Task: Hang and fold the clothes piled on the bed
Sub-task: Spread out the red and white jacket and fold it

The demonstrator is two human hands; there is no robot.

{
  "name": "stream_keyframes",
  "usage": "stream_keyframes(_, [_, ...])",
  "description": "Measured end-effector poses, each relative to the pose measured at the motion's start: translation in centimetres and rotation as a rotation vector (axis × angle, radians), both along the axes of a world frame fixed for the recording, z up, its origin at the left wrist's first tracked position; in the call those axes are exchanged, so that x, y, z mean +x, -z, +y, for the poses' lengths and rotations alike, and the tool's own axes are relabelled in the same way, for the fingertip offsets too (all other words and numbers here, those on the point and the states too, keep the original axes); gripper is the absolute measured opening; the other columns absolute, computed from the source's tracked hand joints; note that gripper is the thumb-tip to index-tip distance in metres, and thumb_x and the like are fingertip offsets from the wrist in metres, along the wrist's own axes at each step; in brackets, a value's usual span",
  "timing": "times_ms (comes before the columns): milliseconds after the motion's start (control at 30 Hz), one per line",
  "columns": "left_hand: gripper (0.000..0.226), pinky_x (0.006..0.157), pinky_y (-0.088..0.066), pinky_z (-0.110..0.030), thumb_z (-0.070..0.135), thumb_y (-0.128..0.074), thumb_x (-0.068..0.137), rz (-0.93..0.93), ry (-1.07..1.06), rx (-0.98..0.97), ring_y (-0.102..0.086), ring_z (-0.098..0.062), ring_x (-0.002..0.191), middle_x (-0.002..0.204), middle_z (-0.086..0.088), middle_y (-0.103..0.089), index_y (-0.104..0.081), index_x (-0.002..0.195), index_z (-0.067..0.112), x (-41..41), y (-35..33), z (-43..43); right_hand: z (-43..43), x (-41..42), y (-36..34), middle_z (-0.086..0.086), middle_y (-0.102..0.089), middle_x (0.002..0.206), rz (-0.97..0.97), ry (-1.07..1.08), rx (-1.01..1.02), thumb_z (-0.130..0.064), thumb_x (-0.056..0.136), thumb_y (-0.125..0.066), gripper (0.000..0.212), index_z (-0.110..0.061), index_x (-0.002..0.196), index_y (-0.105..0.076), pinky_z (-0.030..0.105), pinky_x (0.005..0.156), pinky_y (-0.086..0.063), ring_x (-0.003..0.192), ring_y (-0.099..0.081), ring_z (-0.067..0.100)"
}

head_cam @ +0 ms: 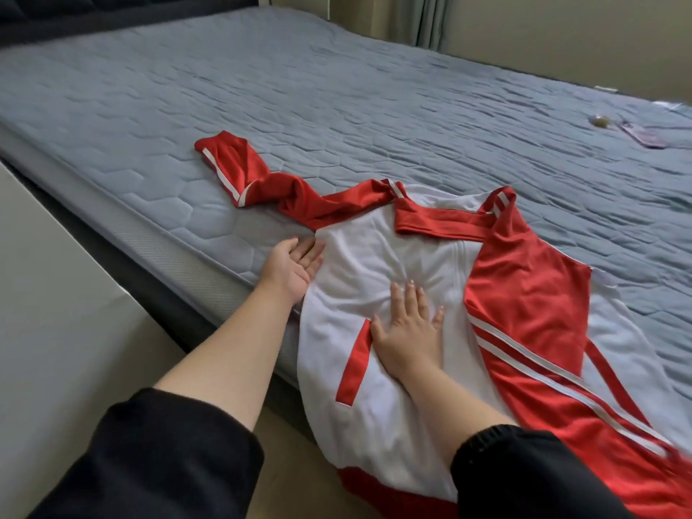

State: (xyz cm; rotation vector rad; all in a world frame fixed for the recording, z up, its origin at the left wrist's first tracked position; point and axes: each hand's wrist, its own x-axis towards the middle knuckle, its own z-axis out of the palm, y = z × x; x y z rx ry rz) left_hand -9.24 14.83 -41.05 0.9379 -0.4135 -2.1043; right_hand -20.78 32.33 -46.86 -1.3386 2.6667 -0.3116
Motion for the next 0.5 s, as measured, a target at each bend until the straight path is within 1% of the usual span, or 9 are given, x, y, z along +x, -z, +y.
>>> stream_keyframes(67, [0.023, 0.105, -0.037, -0.038, 0.015, -0.033, 0.101, 0.043, -0.051, 0.027, -0.049, -0.027, 0.128, 0.137, -0.010, -0.048, -0.047, 0.119, 0.011, -1.2, -0.4, -0.8, -0.1, 0.0, 0.0, 0.001, 0.002, 0.161, 0.014, 0.003, -0.011, -0.056, 0.091, -0.026, 0.072, -0.025, 0.153, -0.004, 0.047, 0.116, 0.012, 0.147, 0.009, 0.016])
stream_keyframes(133, [0.026, 0.106, -0.035, -0.036, 0.015, -0.036, 0.100, 0.057, -0.070, 0.029, -0.048, -0.022, 0.126, 0.128, -0.007, -0.052, -0.053, 0.117, 0.007, -2.1, -0.7, -1.8, -0.3, 0.0, 0.0, 0.002, 0.001, 0.161, 0.024, 0.002, -0.020, -0.056, 0.091, -0.026, 0.072, -0.025, 0.153, -0.005, 0.047, 0.115, 0.012, 0.147, 0.008, 0.016])
stream_keyframes(233, [0.015, 0.092, -0.042, -0.029, 0.016, -0.045, 0.096, 0.003, -0.109, 0.012, -0.056, -0.016, 0.096, 0.097, -0.003, -0.058, -0.059, 0.093, 0.011, -2.7, -1.6, -2.9, -0.2, 0.0, 0.2, 0.002, -0.001, 0.161, 0.037, 0.000, -0.028, -0.056, 0.090, -0.026, 0.073, -0.024, 0.153, -0.006, 0.046, 0.115, 0.011, 0.148, 0.006, 0.018])
stream_keyframes(333, [0.005, 0.058, -0.051, -0.022, 0.015, -0.057, 0.091, -0.266, -0.259, -0.098, -0.058, -0.013, 0.069, 0.079, -0.004, -0.056, -0.058, 0.093, 0.011, -3.6, -2.7, -4.0, -0.1, -0.1, 0.4, 0.002, -0.002, 0.161, 0.050, 0.000, -0.026, -0.057, 0.089, -0.024, 0.074, -0.024, 0.153, -0.006, 0.046, 0.115, 0.012, 0.148, 0.005, 0.018])
stream_keyframes(367, [0.005, 0.050, -0.049, -0.021, 0.015, -0.061, 0.088, -0.350, -0.314, -0.140, -0.058, -0.014, 0.064, 0.076, -0.004, -0.056, -0.058, 0.088, 0.011, -3.9, -3.1, -4.4, -0.1, -0.2, 0.5, 0.002, -0.002, 0.161, 0.053, 0.001, -0.028, -0.057, 0.089, -0.024, 0.074, -0.025, 0.153, -0.006, 0.046, 0.115, 0.011, 0.148, 0.005, 0.018])
stream_keyframes(400, [0.007, 0.049, -0.048, -0.022, 0.015, -0.063, 0.086, -0.439, -0.342, -0.199, -0.059, -0.015, 0.064, 0.077, -0.004, -0.057, -0.057, 0.087, 0.012, -4.1, -3.5, -4.8, -0.1, -0.2, 0.6, 0.002, -0.003, 0.161, 0.058, 0.001, -0.031, -0.057, 0.089, -0.024, 0.074, -0.025, 0.153, -0.006, 0.046, 0.115, 0.011, 0.148, 0.005, 0.017])
stream_keyframes(433, [0.011, 0.056, -0.049, -0.023, 0.015, -0.063, 0.084, -0.583, -0.359, -0.295, -0.062, -0.017, 0.072, 0.085, -0.003, -0.059, -0.058, 0.093, 0.013, -4.2, -3.6, -5.2, -0.1, -0.2, 0.7, 0.002, -0.003, 0.161, 0.063, 0.001, -0.034, -0.057, 0.089, -0.024, 0.074, -0.025, 0.153, -0.007, 0.045, 0.115, 0.011, 0.148, 0.005, 0.017])
stream_keyframes(467, [0.024, 0.070, -0.049, -0.025, 0.014, -0.062, 0.082, -0.814, -0.354, -0.445, -0.063, -0.019, 0.091, 0.101, -0.002, -0.060, -0.058, 0.106, 0.015, -4.1, -3.6, -5.8, -0.1, -0.2, 0.7, 0.002, -0.003, 0.161, 0.065, 0.004, -0.038, -0.058, 0.089, -0.024, 0.074, -0.025, 0.153, -0.007, 0.045, 0.115, 0.011, 0.148, 0.005, 0.017])
stream_keyframes(500, [0.042, 0.086, -0.046, -0.028, 0.012, -0.061, 0.080, -1.105, -0.303, -0.647, -0.055, -0.022, 0.112, 0.121, -0.003, -0.056, -0.054, 0.121, 0.017, -3.9, -3.3, -6.6, -0.1, -0.2, 0.7, 0.002, -0.003, 0.161, 0.065, 0.007, -0.039, -0.058, 0.088, -0.024, 0.074, -0.025, 0.153, -0.007, 0.045, 0.115, 0.011, 0.148, 0.005, 0.017])
